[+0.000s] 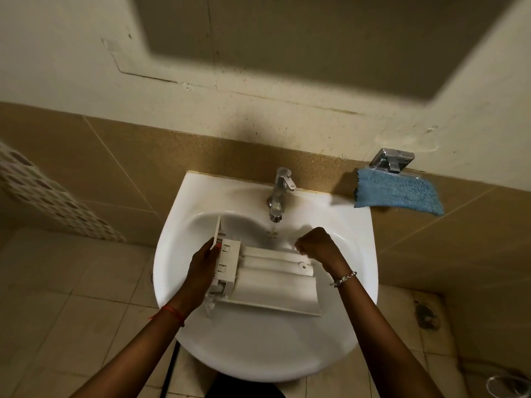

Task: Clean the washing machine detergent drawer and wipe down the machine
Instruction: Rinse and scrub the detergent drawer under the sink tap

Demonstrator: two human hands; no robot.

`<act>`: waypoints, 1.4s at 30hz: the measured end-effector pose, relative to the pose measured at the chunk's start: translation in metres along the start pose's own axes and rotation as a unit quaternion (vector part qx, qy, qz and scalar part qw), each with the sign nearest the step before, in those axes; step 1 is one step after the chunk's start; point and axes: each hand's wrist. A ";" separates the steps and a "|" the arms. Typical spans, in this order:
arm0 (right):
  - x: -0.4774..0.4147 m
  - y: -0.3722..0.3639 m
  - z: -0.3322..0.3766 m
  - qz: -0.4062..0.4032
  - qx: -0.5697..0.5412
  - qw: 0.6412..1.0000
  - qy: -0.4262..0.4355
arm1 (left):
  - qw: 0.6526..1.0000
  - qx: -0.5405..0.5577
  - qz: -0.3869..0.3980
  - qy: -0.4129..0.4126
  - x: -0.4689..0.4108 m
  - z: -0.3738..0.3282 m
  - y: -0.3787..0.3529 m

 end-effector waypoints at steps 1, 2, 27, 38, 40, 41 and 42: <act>0.002 -0.002 0.002 -0.009 -0.072 0.997 -0.003 | 1.000 -0.001 0.002 0.005 0.001 -0.001 0.000; 0.002 -0.004 0.005 -0.015 -0.162 0.987 -0.016 | 1.000 0.000 0.003 0.007 0.001 -0.002 0.001; 0.007 0.001 0.044 0.045 -0.481 0.863 -0.145 | 0.989 0.105 0.100 0.018 0.016 -0.003 0.037; -0.005 -0.013 0.039 -0.044 -0.575 0.794 -0.196 | 0.983 0.135 0.124 0.016 0.015 0.006 0.042; -0.011 -0.019 0.037 -0.037 -0.626 0.748 -0.216 | 0.982 0.141 0.126 0.015 0.016 0.007 0.043; -0.013 -0.023 0.039 -0.036 -0.645 0.731 -0.218 | 0.981 0.143 0.127 0.016 0.016 0.007 0.043; -0.014 -0.026 0.040 -0.038 -0.658 0.720 -0.219 | 0.981 0.144 0.128 0.016 0.017 0.007 0.043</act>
Point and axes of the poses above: each hand's wrist, its own x-axis away from the middle knuckle, its own y-axis out of the back of the hand, z = x × y, and after that the axes turned 15 degrees about y, right-handed
